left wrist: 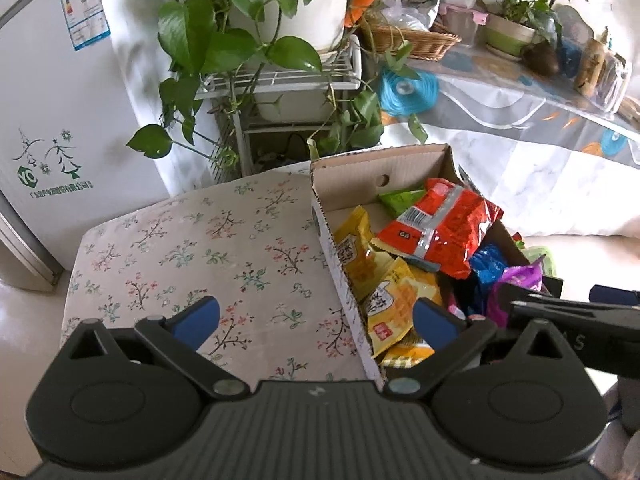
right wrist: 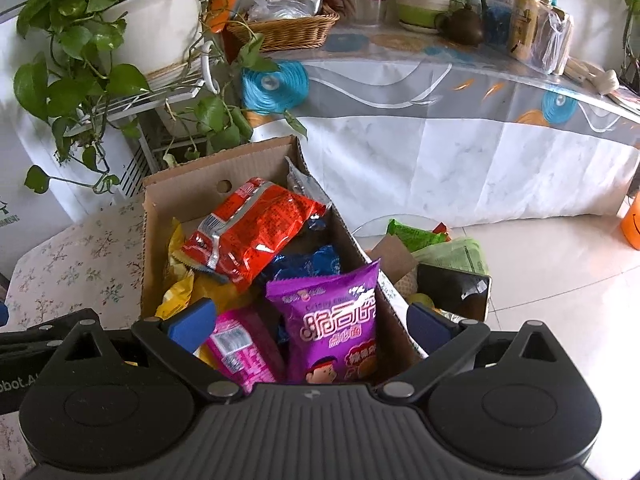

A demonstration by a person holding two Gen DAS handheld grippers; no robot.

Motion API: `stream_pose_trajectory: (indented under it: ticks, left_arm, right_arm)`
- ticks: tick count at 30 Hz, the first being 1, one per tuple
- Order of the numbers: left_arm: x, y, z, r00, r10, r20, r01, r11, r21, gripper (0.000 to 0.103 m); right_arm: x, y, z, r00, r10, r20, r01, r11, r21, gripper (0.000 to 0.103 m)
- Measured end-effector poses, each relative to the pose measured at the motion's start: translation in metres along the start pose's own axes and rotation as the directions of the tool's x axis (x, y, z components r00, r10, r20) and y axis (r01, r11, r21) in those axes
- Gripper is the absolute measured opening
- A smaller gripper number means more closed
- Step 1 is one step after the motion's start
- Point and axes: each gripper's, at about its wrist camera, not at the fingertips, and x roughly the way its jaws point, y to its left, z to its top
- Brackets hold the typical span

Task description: Organize snacks

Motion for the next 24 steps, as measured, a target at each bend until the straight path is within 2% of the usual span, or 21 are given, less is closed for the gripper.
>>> stream_pose_trajectory:
  ticks: [5, 10, 16, 24]
  left_arm:
    - [-0.007, 0.015, -0.009, 1.0, -0.023, -0.002, 0.023, 1.0, -0.011, 0.102]
    - [-0.015, 0.037, -0.021, 1.0, -0.003, 0.001, 0.003, 1.0, -0.009, 0.102]
    - [-0.02, 0.065, -0.039, 0.999, 0.035, -0.008, -0.035, 0.999, 0.005, 0.102]
    - [-0.024, 0.109, -0.065, 0.996, 0.073, -0.041, -0.072, 0.997, 0.023, 0.102]
  right_arm:
    - [-0.007, 0.013, -0.008, 1.0, -0.002, 0.026, 0.003, 1.0, -0.014, 0.103]
    - [-0.008, 0.031, -0.021, 0.999, 0.038, 0.01, -0.038, 0.999, -0.009, 0.103]
    - [-0.012, 0.063, -0.035, 0.998, 0.058, 0.025, -0.056, 0.994, -0.093, 0.103]
    - [-0.009, 0.1, -0.057, 0.988, 0.156, -0.013, -0.156, 0.974, -0.166, 0.103]
